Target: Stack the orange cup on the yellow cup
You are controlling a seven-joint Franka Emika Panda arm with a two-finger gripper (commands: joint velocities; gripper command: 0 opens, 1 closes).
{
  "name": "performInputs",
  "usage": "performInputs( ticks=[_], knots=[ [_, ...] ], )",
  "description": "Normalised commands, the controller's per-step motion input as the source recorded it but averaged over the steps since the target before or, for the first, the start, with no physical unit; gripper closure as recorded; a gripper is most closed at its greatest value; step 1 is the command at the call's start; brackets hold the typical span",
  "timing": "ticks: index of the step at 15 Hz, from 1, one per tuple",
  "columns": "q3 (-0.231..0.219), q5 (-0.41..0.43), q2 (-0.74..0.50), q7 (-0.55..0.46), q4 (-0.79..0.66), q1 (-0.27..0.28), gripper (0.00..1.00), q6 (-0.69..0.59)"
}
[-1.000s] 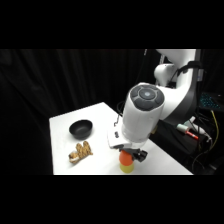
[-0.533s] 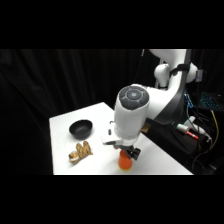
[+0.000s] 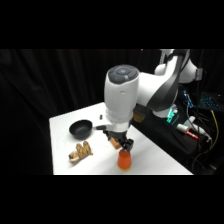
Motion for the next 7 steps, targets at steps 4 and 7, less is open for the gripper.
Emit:
performInputs(
  ticks=[4, 7],
  knots=[
    [0.057, 0.204, -0.41, -0.18, -0.04, -0.105, 0.0, -0.26],
    [0.019, 0.12, -0.3, -0.09, 0.02, -0.107, 0.0, -0.18]
  ],
)
